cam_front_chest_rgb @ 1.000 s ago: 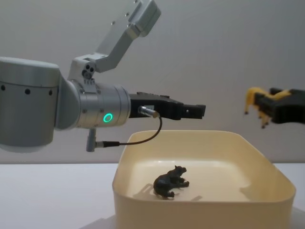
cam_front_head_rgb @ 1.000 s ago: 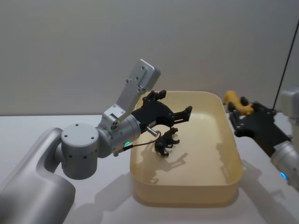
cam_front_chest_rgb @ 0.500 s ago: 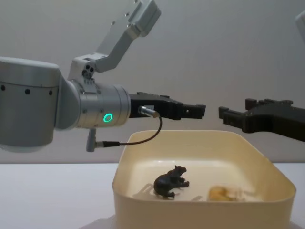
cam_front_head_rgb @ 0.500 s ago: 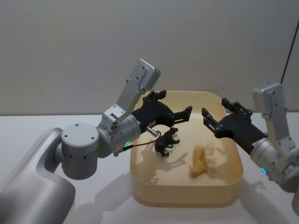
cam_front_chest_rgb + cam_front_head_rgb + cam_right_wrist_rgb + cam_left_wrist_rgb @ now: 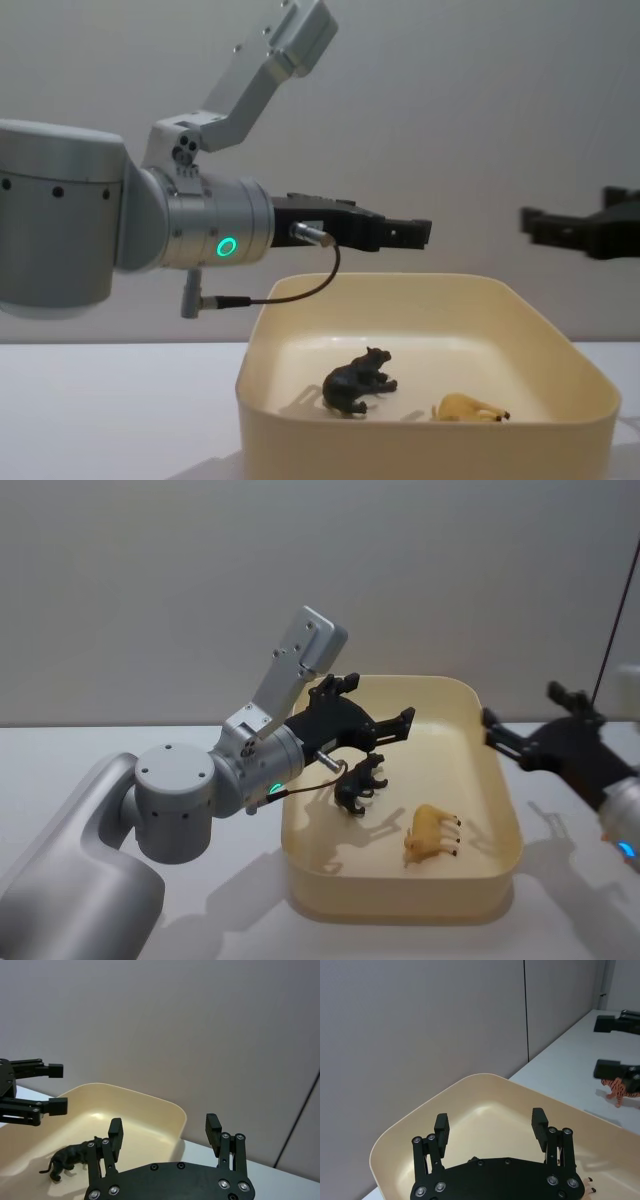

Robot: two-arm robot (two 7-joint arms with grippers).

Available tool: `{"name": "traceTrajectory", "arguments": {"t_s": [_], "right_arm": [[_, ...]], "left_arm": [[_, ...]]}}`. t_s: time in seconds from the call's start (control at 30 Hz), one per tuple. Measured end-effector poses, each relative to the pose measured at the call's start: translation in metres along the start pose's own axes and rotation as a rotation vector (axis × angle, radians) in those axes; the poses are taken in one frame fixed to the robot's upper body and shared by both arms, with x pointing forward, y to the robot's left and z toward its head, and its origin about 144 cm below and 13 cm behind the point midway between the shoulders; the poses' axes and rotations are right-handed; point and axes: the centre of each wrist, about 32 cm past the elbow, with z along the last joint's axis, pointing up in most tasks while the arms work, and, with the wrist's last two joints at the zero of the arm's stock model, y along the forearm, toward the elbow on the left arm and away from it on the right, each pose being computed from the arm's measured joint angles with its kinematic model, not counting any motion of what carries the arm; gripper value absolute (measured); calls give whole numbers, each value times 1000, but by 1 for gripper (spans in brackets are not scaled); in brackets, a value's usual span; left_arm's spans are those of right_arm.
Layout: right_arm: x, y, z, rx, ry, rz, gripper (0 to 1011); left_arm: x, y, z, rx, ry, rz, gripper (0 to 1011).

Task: Pick up the toy alternately with two hands and place it into the central storage box.

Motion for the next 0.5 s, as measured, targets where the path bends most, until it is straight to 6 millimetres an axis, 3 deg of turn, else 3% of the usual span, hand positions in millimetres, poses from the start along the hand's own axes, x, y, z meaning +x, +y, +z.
{"name": "traceTrajectory", "arguments": {"t_s": [0.5], "right_arm": [[22,-57,7,-48,44,-79,1001]], "left_arm": [[0,0,0,0,0,0,1001]]}}
